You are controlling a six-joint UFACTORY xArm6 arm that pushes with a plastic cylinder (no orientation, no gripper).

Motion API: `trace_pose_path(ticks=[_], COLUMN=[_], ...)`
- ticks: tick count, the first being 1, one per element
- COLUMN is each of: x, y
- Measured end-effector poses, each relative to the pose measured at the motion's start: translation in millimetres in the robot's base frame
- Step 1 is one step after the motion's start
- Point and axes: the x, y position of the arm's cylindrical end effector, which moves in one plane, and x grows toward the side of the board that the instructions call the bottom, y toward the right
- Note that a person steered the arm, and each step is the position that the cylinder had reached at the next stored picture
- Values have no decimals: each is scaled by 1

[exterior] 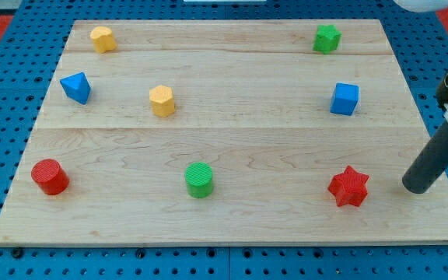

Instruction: Push the red star towards the yellow hexagon

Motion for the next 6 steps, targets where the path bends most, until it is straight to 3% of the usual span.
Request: trace_pose_path(ticks=[1,2,4,6], x=[2,-9,25,-32], y=[-2,-40,-49,-126])
